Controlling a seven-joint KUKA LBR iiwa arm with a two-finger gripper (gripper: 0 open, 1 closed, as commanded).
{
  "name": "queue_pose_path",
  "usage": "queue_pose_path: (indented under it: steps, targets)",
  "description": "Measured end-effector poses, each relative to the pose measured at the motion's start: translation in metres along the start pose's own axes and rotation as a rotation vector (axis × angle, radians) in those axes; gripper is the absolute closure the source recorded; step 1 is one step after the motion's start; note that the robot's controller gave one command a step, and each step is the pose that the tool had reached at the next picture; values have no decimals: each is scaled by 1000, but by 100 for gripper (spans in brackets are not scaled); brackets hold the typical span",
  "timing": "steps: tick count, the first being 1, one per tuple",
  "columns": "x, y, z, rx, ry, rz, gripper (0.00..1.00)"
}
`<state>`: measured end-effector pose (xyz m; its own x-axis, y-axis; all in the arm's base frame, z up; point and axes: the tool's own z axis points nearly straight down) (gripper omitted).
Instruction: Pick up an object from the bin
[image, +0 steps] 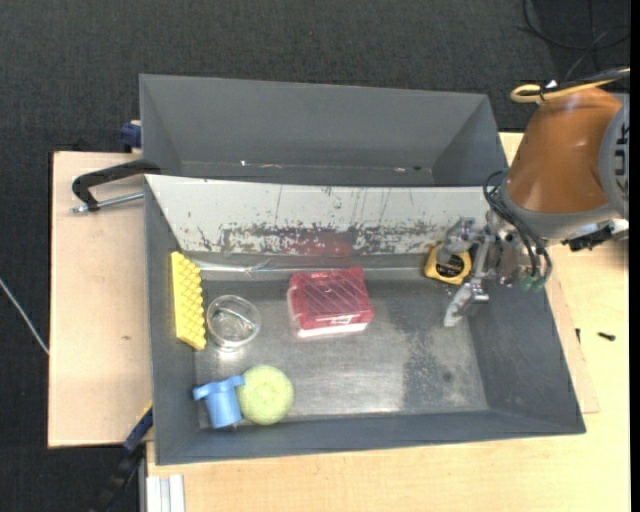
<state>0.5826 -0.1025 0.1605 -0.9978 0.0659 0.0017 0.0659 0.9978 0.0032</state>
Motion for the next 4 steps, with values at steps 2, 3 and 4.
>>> queue_pose_path:
  steps: [2,3,4]
  targets:
    - [-2,17,22,3,-5,-267,0]
    - [-4,25,28,2,-4,-115,0]
    - [4,56,26,3,-3,-267,0]
